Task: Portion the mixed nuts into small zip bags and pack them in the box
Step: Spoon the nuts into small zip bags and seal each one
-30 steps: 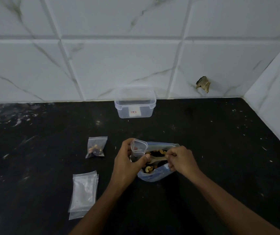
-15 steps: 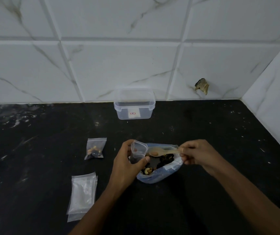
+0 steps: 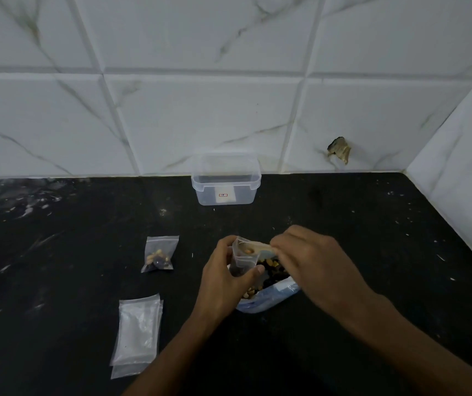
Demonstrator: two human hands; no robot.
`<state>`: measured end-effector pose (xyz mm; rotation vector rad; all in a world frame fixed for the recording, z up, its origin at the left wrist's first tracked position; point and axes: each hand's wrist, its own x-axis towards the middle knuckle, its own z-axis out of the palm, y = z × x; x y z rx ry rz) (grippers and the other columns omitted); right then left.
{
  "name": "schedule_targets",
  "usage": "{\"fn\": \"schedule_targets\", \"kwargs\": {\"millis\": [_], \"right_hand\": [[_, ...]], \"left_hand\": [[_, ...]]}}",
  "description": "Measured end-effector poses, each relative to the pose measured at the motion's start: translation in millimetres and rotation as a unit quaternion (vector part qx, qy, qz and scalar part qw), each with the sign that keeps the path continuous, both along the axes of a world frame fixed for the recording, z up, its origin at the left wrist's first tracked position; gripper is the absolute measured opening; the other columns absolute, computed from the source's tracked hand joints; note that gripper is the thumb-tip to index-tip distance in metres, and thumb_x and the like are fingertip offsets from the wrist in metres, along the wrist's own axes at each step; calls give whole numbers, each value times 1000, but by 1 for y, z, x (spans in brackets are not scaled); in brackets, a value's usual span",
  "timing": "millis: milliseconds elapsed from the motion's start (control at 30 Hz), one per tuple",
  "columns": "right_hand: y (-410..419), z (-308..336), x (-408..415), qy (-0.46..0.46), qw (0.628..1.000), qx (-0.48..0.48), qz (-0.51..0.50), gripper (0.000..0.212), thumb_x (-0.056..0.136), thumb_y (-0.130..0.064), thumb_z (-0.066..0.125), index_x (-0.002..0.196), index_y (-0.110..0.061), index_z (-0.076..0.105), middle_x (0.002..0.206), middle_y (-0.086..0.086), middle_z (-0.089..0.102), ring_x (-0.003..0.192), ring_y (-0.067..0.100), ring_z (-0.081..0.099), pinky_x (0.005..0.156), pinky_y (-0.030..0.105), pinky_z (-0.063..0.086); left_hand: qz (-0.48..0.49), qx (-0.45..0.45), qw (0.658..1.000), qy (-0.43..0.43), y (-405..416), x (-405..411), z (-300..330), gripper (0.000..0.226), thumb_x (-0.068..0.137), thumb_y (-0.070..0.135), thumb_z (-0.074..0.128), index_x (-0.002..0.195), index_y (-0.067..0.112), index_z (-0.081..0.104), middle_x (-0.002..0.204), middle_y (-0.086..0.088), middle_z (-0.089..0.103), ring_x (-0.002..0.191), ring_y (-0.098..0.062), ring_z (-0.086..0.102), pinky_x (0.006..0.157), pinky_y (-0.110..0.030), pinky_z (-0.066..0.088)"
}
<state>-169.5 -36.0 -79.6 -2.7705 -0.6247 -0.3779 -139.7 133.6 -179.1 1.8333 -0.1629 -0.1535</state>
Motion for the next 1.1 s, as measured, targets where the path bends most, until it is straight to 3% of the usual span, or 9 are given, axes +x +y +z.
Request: {"fn": "schedule_targets", "kwargs": {"millis": [233, 400, 500, 633, 767, 867, 933, 1033, 1100], "right_hand": [[-3, -3, -9, -56, 996, -56, 31, 16, 86, -12, 51, 84, -13, 67, 76, 1, 59, 58, 9, 53, 51, 21, 49], [-20, 9, -6, -23, 976, 154, -149, 10, 84, -9, 63, 89, -13, 70, 78, -6, 63, 63, 0, 55, 60, 8, 42], [-32, -10, -4, 85, 944, 202, -245, 11, 88, -9, 63, 87, -18, 70, 71, -11, 62, 61, 1, 61, 59, 15, 51], [-24, -59, -6, 191, 925, 166, -283, 11, 91, -13, 60, 88, -23, 65, 79, -11, 62, 67, -3, 58, 58, 11, 45], [-13, -87, -9, 232, 932, 51, -274, 12, 97, -22, 52, 106, -27, 59, 105, -7, 60, 93, 3, 56, 82, 18, 46], [-4, -86, -12, 155, 957, -23, -246, 19, 94, -28, 54, 110, -21, 63, 110, -5, 59, 101, 9, 54, 87, 24, 44], [5, -74, -15, 118, 963, 98, -223, 14, 90, -30, 60, 101, -24, 66, 99, -10, 62, 92, 3, 56, 79, 18, 43], [19, -55, -11, 223, 893, 335, -201, 18, 90, -32, 63, 108, -34, 60, 97, -18, 61, 93, -6, 58, 76, 11, 46], [25, -51, -6, 243, 887, 347, -186, 23, 88, -31, 65, 109, -37, 58, 96, -20, 61, 93, -6, 59, 81, 13, 48]], "left_hand": [[-1, -14, 1000, 1, -2, 0, 7, 51, 80, 19, 79, 112, 42, 46, 110, 13, 63, 97, 13, 59, 74, -4, 46], [32, -26, 999, 17, 7, 2, 6, 55, 79, 22, 81, 120, 36, 47, 113, 14, 62, 97, 13, 59, 72, -4, 47], [50, -35, 998, 18, 13, 3, 4, 58, 78, 22, 81, 125, 31, 47, 112, 14, 63, 97, 11, 61, 72, -6, 48], [47, -32, 998, 12, 15, 0, 1, 60, 79, 21, 80, 126, 31, 45, 114, 11, 63, 99, 8, 61, 75, -8, 49], [34, -24, 999, 4, 10, -3, 4, 60, 78, 22, 80, 119, 44, 42, 117, 12, 60, 103, 7, 59, 79, -10, 50], [40, -22, 999, -16, 8, -3, 7, 60, 77, 23, 81, 116, 47, 42, 117, 12, 60, 105, 5, 59, 81, -11, 50], [43, -14, 998, -36, 5, -3, 9, 62, 77, 26, 81, 117, 49, 41, 117, 12, 59, 107, 1, 59, 82, -12, 50], [40, -11, 998, -50, -2, -4, 14, 60, 76, 29, 81, 114, 53, 41, 116, 11, 59, 105, -1, 61, 82, -19, 54], [31, -18, 998, -46, -9, -6, 18, 59, 77, 24, 80, 111, 53, 42, 115, 10, 60, 103, 1, 61, 81, -17, 53]]}}
